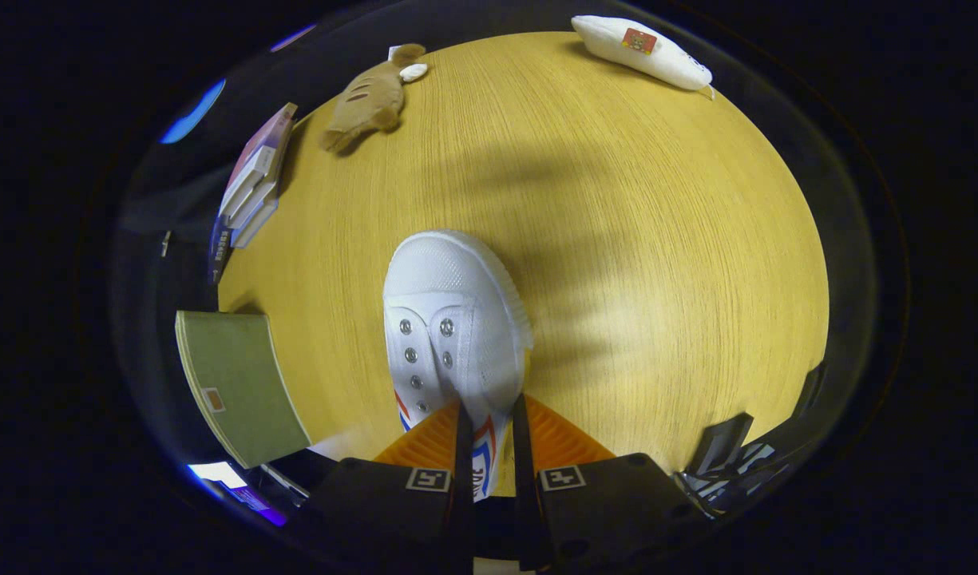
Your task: Open the storage box then place both shoes into the box .Put the left shoe in first, then the right shoe, with the right side of both shoes facing outward in a uniform manner.
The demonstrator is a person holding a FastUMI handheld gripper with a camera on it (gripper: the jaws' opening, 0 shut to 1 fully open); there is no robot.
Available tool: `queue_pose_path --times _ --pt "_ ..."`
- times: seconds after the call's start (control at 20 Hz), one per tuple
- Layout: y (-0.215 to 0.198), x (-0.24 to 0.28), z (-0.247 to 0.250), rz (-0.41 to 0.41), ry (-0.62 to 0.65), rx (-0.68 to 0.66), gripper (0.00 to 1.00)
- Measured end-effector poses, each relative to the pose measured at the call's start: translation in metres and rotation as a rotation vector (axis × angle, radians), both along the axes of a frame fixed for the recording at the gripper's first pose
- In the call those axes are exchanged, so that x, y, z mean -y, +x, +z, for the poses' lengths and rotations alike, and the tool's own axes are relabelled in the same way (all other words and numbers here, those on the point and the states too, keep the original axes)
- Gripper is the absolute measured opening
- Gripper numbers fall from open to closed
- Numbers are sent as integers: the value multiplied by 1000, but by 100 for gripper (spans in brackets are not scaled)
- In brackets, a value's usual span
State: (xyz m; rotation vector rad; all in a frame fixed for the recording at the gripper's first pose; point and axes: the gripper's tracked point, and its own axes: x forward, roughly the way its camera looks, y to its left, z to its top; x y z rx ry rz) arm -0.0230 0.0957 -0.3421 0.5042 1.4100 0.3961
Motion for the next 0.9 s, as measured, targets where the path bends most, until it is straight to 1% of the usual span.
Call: queue_pose_path --times 0.1,0.2,0.4,0.55,0.75,0.9 --pt "1 -9 25 -37 52 7 26" --pt "-1 -21 52 -50 96 21 26" --pt "-7 -53 109 -28 158 69 25" --pt "-14 -86 153 4 205 105 25" --pt "-29 -143 207 78 273 135 25" --pt "-41 -190 238 134 322 141 26"
